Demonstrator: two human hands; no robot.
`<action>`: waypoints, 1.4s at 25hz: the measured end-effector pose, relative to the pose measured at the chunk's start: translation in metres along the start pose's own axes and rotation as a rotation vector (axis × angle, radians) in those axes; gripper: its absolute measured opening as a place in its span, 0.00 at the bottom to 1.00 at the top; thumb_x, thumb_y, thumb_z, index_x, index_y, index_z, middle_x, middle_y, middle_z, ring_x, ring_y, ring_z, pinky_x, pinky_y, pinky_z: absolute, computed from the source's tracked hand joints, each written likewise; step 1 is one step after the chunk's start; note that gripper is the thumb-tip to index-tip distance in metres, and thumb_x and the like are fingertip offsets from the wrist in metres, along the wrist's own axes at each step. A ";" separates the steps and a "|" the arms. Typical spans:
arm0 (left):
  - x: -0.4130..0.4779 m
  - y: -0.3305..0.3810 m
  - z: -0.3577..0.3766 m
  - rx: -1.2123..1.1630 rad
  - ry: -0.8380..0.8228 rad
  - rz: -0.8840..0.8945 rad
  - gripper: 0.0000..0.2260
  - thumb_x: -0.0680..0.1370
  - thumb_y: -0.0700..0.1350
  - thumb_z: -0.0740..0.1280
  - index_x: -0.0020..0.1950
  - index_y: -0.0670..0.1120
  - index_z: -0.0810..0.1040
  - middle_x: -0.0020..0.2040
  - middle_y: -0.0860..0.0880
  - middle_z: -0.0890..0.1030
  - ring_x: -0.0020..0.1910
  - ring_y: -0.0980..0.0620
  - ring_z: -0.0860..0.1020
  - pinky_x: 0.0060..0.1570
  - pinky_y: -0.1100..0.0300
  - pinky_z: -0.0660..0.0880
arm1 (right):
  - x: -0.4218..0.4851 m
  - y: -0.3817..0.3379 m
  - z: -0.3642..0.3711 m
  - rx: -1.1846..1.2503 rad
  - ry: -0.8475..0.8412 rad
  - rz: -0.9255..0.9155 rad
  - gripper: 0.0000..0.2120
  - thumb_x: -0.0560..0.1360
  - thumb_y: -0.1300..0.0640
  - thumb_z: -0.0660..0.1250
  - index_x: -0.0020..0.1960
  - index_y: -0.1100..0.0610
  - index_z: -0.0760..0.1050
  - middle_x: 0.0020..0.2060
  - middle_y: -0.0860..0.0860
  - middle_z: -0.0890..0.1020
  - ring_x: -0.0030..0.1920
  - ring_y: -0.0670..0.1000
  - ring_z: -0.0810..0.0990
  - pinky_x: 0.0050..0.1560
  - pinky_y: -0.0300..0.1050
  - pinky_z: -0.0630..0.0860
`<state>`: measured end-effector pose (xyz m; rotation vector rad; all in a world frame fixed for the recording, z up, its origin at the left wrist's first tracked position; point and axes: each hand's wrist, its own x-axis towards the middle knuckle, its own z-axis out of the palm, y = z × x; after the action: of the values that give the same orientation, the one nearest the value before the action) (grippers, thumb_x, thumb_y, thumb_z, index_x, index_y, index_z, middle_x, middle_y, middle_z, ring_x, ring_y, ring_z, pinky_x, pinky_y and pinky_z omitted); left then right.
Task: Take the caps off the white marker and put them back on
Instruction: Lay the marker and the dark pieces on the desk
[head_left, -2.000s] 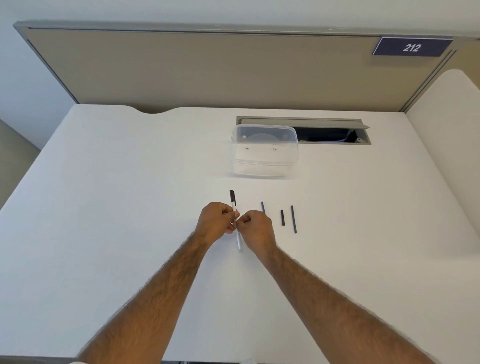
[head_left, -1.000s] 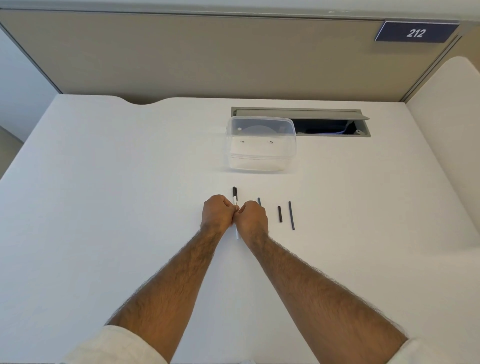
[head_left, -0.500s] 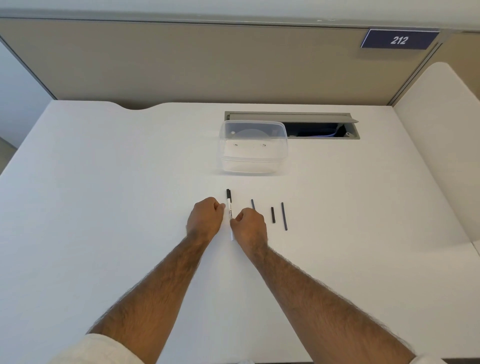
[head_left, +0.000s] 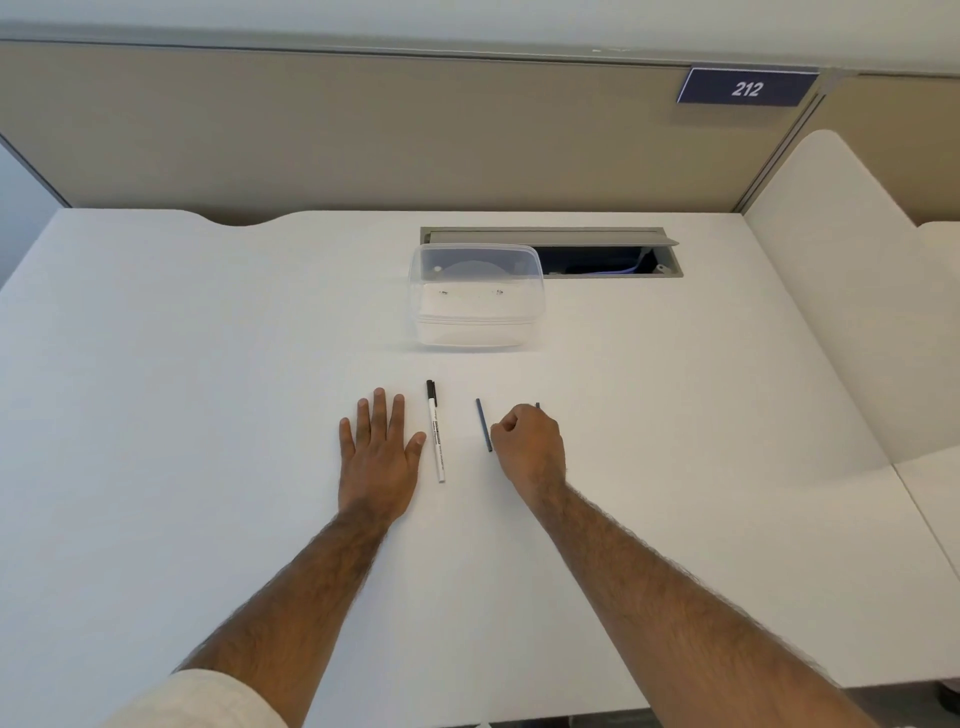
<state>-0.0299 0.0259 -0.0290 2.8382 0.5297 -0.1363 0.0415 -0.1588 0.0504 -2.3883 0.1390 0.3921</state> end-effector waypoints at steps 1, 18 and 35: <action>0.000 0.000 0.000 0.004 0.002 -0.002 0.29 0.85 0.59 0.43 0.84 0.49 0.44 0.85 0.47 0.42 0.83 0.45 0.42 0.80 0.43 0.41 | 0.002 0.001 -0.003 -0.005 0.010 0.004 0.08 0.72 0.60 0.62 0.35 0.52 0.71 0.37 0.49 0.82 0.38 0.52 0.79 0.35 0.42 0.72; 0.001 -0.003 0.007 0.023 0.051 0.015 0.29 0.85 0.57 0.43 0.84 0.50 0.43 0.85 0.47 0.42 0.83 0.45 0.42 0.80 0.43 0.40 | 0.023 -0.023 0.026 -0.365 -0.041 -0.082 0.10 0.75 0.62 0.62 0.36 0.56 0.67 0.39 0.51 0.79 0.38 0.54 0.76 0.36 0.42 0.69; -0.001 -0.002 0.005 0.019 0.075 0.015 0.30 0.84 0.58 0.45 0.84 0.49 0.47 0.85 0.47 0.44 0.83 0.44 0.45 0.81 0.42 0.44 | 0.067 -0.093 -0.011 -0.432 0.099 -0.363 0.08 0.73 0.58 0.64 0.48 0.58 0.79 0.44 0.55 0.84 0.44 0.59 0.82 0.42 0.49 0.79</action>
<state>-0.0316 0.0265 -0.0341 2.8746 0.5259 -0.0319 0.1270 -0.0963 0.0958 -2.7836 -0.3668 0.1387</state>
